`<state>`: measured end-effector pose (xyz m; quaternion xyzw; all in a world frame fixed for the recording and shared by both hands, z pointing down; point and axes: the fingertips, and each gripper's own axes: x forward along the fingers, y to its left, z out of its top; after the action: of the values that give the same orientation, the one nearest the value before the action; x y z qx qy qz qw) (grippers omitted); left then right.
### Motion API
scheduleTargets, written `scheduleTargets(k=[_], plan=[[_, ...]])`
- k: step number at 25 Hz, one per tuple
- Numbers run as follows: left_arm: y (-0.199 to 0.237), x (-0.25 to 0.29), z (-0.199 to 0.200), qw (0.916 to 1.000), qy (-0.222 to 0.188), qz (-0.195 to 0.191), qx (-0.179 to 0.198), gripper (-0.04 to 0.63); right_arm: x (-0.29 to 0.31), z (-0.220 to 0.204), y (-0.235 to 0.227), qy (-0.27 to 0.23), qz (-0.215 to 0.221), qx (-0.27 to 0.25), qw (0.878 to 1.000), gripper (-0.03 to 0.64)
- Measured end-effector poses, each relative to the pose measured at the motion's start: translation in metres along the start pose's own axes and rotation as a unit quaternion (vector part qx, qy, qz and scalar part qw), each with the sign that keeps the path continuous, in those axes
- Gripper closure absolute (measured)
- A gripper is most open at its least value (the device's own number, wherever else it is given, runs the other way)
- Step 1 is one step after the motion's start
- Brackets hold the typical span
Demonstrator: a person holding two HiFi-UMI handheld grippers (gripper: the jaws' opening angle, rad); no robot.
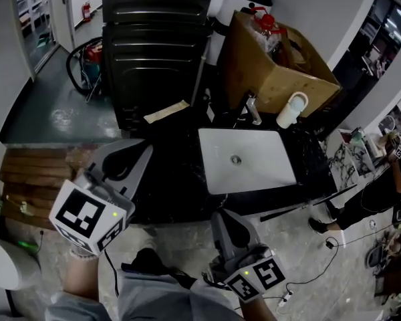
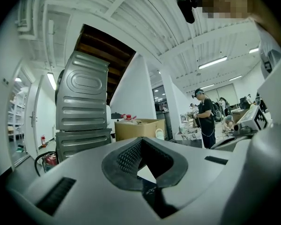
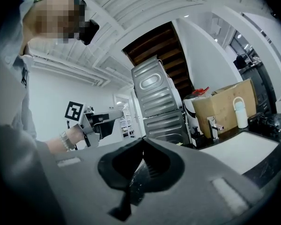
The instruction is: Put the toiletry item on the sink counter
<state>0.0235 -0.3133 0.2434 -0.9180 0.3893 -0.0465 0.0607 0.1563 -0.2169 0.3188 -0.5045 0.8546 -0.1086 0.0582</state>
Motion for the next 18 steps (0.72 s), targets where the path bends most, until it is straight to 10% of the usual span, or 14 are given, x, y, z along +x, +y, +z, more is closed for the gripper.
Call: scheduleTargets(k=[18], plan=[[-0.058,-0.056,-0.039,0.997,0.004,0.0,-0.077,0.591,-0.024,-0.006,0.012,0.007,0.03,-0.004,1.0,0.618]])
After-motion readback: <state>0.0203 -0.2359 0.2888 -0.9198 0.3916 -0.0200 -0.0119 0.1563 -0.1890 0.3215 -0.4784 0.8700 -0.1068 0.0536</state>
